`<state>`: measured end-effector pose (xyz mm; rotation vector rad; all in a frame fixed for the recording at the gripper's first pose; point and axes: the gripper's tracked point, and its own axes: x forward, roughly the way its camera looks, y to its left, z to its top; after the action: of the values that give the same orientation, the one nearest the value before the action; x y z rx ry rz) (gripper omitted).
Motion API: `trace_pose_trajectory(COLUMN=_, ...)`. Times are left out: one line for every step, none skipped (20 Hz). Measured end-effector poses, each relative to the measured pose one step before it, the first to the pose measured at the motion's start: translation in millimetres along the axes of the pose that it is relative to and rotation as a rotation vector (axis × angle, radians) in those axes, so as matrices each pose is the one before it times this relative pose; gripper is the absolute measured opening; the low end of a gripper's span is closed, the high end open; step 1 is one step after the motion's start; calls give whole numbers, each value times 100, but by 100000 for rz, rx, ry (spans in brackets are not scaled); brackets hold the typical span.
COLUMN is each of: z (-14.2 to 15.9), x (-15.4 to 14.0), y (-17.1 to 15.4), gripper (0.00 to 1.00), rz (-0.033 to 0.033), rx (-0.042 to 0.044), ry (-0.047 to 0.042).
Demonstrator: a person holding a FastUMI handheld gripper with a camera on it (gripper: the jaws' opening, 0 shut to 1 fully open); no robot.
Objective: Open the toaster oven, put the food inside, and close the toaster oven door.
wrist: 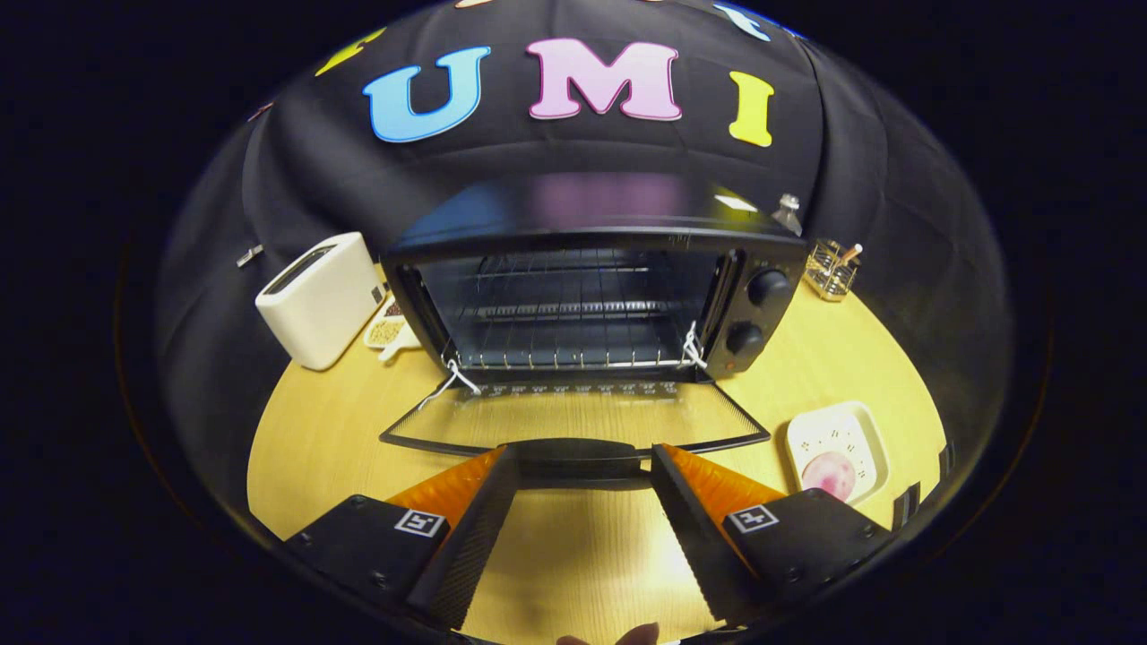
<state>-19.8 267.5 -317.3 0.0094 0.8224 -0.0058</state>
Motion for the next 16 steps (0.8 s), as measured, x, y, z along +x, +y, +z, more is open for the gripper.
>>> trace_pose_trajectory(z=-945, x=293, y=-52, gripper=100, rz=855, rx=-434, ry=3002)
trace_pose_trajectory(z=-963, x=85, y=10, gripper=100, rz=848, rx=181, ry=2975)
trace_pose_trajectory(z=-829, x=-31, y=115, gripper=100, rz=939, rx=1167, ry=2402)
trace_pose_trajectory(z=-634, x=-201, y=145, gripper=100, rz=924, rx=1962, ry=1576)
trace_pose_trajectory(z=-353, x=-171, y=81, gripper=100, rz=655, rx=1505, ry=1246)
trace_pose_trajectory(z=-140, x=-93, y=-114, gripper=100, rz=327, rx=357, ry=759)
trace_pose_trajectory(z=196, x=-38, y=-241, gripper=100, rz=202, rx=-726, ry=-114)
trace_pose_trajectory(z=-45, x=-70, y=-265, gripper=100, rz=-68, rx=-1299, ry=-232)
trace_pose_trajectory(z=-5, x=-174, y=-276, gripper=100, rz=-132, rx=-828, ry=-36)
trace_pose_trajectory(z=-2, x=-140, y=-136, gripper=100, rz=547, rx=-443, ry=-129)
trace_pose_trajectory(z=130, x=-270, y=-107, gripper=100, rz=1010, rx=-394, ry=-200)
trace_pose_trajectory(z=278, x=-504, y=-153, gripper=100, rz=1485, rx=-963, ry=-739)
trace_pose_trajectory(z=353, x=-605, y=-320, gripper=100, rz=1340, rx=-1375, ry=-808)
trace_pose_trajectory(z=252, x=-773, y=-292, gripper=100, rz=1949, rx=-1398, ry=-851)
trace_pose_trajectory(z=393, x=-952, y=-517, gripper=100, rz=1965, rx=-1627, ry=-872)
trace_pose_trajectory(z=344, x=-914, y=-834, gripper=100, rz=1423, rx=-1555, ry=-1009)
